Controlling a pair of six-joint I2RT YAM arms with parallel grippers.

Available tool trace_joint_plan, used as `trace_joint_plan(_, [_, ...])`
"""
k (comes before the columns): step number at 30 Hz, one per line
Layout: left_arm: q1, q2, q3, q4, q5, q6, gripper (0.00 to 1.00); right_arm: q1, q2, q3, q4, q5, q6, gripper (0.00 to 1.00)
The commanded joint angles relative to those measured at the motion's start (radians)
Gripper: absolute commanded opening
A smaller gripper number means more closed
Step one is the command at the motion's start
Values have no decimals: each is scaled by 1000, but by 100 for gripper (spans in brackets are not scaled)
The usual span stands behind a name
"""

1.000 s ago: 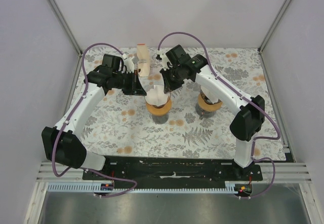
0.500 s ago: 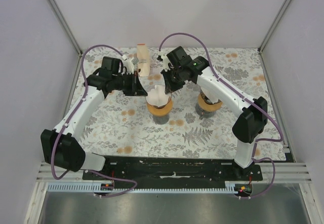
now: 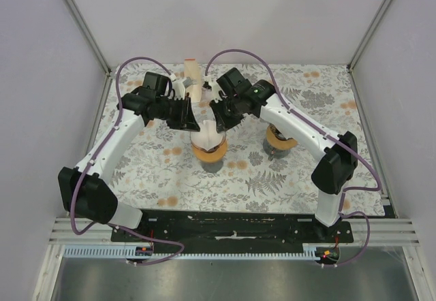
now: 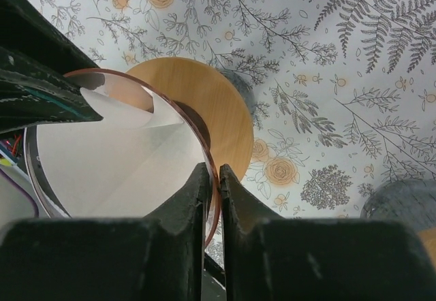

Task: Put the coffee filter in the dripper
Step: Place the coffee filter in the coffee dripper.

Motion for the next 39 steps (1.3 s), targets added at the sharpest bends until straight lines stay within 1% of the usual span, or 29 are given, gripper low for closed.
trace_joint_plan(1, [-10, -9, 77, 28, 20, 31, 29, 17, -13, 23, -50, -11, -28, 19])
trace_joint_plan(8, [-10, -12, 79, 22, 14, 45, 34, 16, -38, 52, -50, -8, -26, 36])
trace_joint_plan(12, [-10, -12, 79, 14, 8, 51, 35, 19, -42, 69, -50, -12, -29, 40])
trace_joint_plan(14, [-10, -16, 85, 10, 12, 54, 37, 19, -44, 67, -53, -9, -34, 44])
trace_joint_plan(23, [-8, -22, 135, -12, -3, 83, 57, 17, -46, 84, -50, -17, -45, 52])
trace_joint_plan(28, [-10, -25, 148, -15, -12, 92, 63, 17, -62, 98, -48, -5, -49, 59])
trace_joint_plan(32, [-10, -32, 171, -15, -44, 108, 65, 19, -85, 109, -42, -2, -58, 68])
trace_joint_plan(33, [-10, -35, 180, -15, -54, 112, 66, 17, -93, 113, -42, 1, -63, 72])
trace_joint_plan(36, [-8, -42, 207, -15, -89, 120, 68, 17, -119, 130, -33, 14, -80, 98])
trace_joint_plan(39, [-2, -52, 238, 0, -132, 120, 71, 11, -160, 152, -25, 44, -110, 98])
